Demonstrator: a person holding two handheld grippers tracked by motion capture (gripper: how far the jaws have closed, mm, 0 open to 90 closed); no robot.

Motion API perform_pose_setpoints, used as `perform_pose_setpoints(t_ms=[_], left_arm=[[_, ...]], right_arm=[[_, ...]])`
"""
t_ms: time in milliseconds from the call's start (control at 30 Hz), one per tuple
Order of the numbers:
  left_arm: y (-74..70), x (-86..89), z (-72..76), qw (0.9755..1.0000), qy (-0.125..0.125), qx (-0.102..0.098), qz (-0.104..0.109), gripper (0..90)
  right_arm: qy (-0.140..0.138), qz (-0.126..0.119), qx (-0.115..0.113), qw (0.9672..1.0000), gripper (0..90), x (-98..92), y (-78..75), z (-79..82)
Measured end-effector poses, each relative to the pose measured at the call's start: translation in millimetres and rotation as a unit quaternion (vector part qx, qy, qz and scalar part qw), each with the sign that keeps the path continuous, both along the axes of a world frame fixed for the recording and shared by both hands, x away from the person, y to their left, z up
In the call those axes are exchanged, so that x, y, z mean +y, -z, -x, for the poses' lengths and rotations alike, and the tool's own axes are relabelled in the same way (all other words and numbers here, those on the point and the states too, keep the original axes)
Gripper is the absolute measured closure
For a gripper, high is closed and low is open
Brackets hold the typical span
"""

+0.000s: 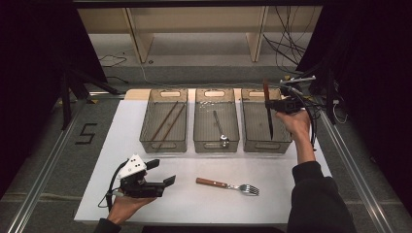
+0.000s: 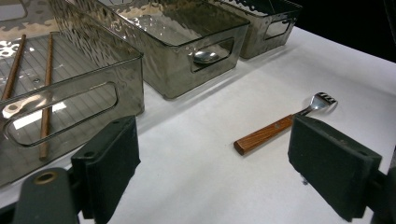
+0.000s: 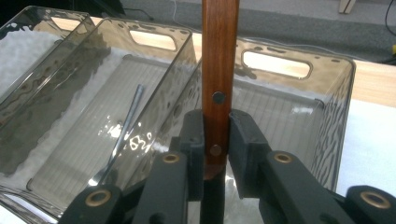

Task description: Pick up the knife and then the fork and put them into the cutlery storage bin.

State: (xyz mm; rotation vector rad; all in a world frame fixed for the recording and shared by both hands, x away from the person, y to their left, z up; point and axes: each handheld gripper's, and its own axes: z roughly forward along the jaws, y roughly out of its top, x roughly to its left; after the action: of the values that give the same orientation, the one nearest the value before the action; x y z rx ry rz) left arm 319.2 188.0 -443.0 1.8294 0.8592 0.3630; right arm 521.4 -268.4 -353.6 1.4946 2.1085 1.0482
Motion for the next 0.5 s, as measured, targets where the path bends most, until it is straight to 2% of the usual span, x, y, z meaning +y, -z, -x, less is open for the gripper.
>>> perform_pose_setpoints(t_ms=[500], left_arm=[[0.0,-0.2,0.1,1.0,0.0,0.001,-0.001,16.1]], right_arm=[[0.011,0.003,0.017,0.9998,77.0,-1.3,17.5,-1.4]])
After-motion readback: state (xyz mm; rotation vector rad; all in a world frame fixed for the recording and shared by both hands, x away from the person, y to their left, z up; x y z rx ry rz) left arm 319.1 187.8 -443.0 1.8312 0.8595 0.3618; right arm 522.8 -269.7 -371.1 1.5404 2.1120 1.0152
